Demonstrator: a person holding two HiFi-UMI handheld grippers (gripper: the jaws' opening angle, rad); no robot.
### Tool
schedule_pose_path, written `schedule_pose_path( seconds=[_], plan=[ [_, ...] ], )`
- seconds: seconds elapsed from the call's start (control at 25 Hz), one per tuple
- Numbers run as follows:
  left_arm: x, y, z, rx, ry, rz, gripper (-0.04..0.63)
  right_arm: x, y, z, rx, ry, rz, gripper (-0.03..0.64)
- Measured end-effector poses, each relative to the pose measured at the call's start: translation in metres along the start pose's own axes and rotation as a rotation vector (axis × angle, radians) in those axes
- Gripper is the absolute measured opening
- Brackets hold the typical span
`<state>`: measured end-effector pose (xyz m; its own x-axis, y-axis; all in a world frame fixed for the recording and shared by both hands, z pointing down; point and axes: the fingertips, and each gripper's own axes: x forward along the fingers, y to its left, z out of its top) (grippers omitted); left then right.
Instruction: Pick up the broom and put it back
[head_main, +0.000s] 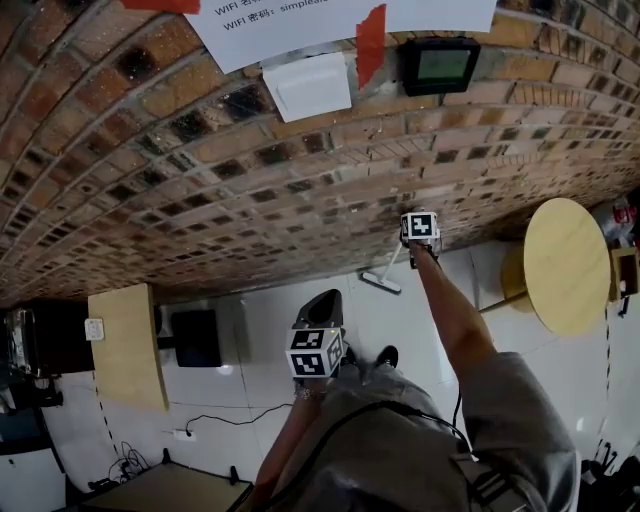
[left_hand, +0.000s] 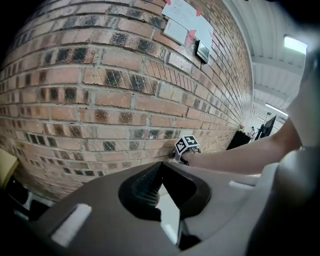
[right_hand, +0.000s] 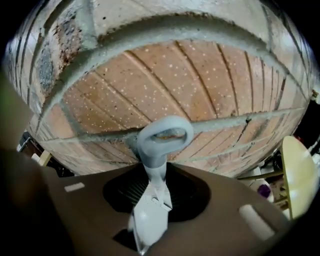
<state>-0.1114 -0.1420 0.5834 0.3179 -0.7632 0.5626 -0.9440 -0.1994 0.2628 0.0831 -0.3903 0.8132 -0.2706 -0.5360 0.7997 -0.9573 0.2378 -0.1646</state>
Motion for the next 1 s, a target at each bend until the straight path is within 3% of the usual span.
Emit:
schedule_pose_path(
  seconds=[0.24, 0.48, 0.6, 0.84, 1.0],
  plan=[
    [-0.001, 0.004, 0.0, 0.006, -0.001, -0.006, 0.003, -0.011, 0.015, -0.01, -0.081, -0.045, 0.067, 0.094],
    [0.002, -0.01, 0.001, 0.049, 0.0, -0.065, 0.003, -0.059, 0.052, -0.063, -0.153, -0.103, 0.106, 0.092],
    [0.006, -0.023, 0.007, 0.072, -0.013, -0.107, 0.003, -0.102, 0.074, -0.073, -0.187, -0.192, 0.114, 0.092],
    [0.007, -0.047, 0.024, 0.122, -0.057, -0.172, 0.003, -0.221, 0.112, -0.049, -0.188, -0.384, 0.128, 0.094],
    [0.01, -0.058, 0.037, 0.136, -0.088, -0.201, 0.003, -0.281, 0.13, -0.034, -0.151, -0.404, 0.12, 0.094]
  ],
)
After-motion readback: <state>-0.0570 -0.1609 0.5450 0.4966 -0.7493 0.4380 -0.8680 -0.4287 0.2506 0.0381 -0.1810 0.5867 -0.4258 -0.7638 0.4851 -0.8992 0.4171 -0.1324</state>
